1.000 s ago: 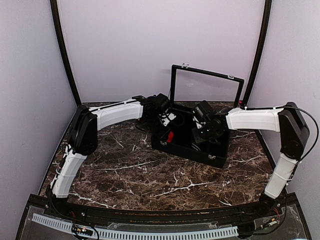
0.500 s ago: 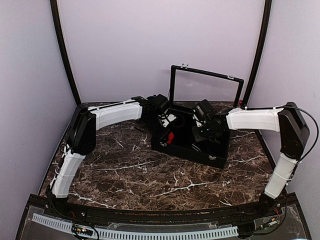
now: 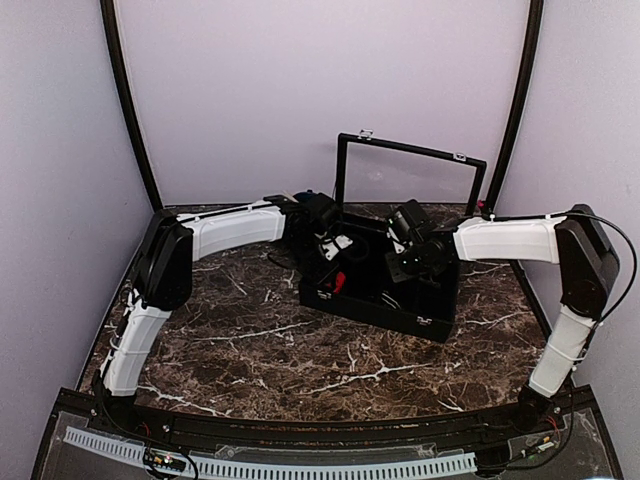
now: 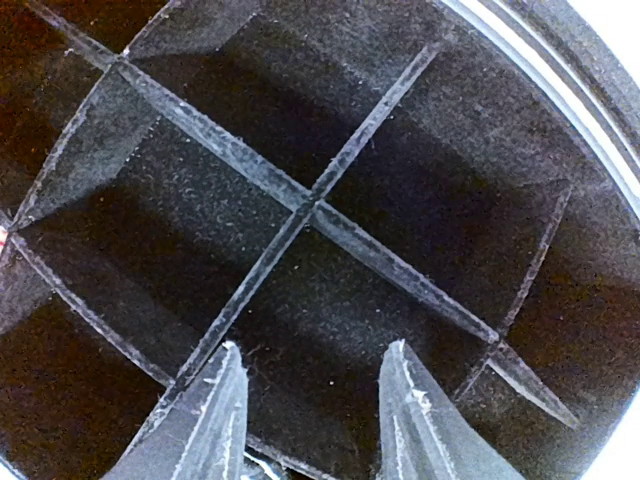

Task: Roll the socks
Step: Place the sock in the storage box.

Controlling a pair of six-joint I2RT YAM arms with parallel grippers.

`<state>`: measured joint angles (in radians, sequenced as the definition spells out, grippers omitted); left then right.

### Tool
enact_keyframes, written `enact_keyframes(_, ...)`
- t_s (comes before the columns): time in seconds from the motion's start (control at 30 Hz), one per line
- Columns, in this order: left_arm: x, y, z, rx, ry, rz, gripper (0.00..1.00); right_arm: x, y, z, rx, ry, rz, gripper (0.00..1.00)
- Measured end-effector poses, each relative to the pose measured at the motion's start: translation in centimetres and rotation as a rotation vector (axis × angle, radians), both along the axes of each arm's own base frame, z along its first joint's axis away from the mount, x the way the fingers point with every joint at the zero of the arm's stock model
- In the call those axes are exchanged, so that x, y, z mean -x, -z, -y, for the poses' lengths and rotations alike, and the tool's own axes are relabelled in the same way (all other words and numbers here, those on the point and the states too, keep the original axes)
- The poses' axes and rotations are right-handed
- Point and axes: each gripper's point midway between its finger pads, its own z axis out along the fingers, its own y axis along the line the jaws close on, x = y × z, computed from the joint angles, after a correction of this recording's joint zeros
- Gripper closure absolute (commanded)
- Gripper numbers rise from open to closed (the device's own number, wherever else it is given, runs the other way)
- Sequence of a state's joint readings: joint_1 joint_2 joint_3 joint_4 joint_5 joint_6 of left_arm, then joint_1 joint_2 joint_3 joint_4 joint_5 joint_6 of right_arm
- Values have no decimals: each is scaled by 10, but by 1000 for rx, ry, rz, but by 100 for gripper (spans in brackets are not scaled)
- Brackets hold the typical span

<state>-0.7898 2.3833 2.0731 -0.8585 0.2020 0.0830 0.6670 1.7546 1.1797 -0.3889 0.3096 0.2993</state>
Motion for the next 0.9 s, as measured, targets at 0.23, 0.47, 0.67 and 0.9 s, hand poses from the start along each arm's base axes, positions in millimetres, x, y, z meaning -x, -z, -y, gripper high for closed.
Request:
enact_keyframes(0.23, -2, 1, 0, 1, -7, -5, 77, 0, 0, 0, 2, -2, -2, 57)
enact_keyframes(0.47, 1, -5, 4, 23, -30, -15, 58, -1, -5, -1, 0, -3, -6, 57)
enact_keyframes(0.67, 3, -12, 4, 34, -47, -17, 54, -4, -13, -6, -19, -7, 2, 57)
enact_keyframes(0.9, 4, -14, 3, 31, -56, -11, 54, -3, -15, -7, -19, -12, -10, 57)
